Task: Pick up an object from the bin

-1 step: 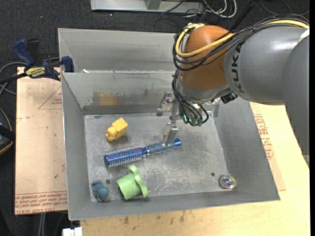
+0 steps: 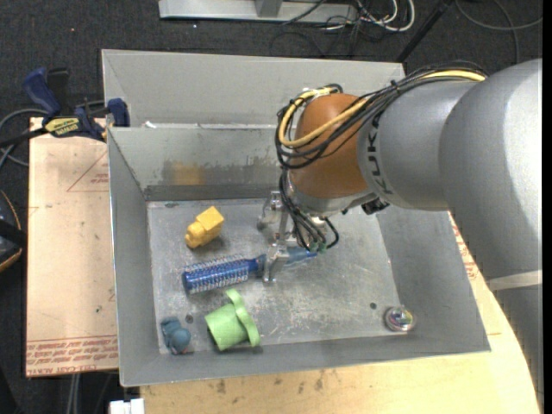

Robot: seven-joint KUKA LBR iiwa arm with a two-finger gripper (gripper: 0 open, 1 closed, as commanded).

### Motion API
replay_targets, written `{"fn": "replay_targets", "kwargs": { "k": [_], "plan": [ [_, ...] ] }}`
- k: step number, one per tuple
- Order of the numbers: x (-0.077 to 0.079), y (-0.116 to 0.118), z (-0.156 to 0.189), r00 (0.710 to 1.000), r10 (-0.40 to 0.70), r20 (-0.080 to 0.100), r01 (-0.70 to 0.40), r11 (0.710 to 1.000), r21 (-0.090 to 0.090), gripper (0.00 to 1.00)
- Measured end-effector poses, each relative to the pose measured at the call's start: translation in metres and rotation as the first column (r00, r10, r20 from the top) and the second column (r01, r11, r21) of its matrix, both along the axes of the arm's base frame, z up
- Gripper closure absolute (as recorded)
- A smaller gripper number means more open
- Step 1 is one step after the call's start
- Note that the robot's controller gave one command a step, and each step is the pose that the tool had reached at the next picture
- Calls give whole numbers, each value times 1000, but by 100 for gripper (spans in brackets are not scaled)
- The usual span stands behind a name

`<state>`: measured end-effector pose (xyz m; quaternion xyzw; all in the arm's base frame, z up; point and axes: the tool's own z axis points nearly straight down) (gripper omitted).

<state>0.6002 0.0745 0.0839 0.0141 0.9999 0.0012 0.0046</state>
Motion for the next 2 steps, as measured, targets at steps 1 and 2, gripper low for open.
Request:
{"fn": "replay_targets", "kwargs": {
  "k": [1,2],
  "plan": [
    [0,0,-1,1000,-1,0,1,1000,1,100],
    [9,-24,142,1000,23,0,-23,1000,-2,100]
  ]
}}
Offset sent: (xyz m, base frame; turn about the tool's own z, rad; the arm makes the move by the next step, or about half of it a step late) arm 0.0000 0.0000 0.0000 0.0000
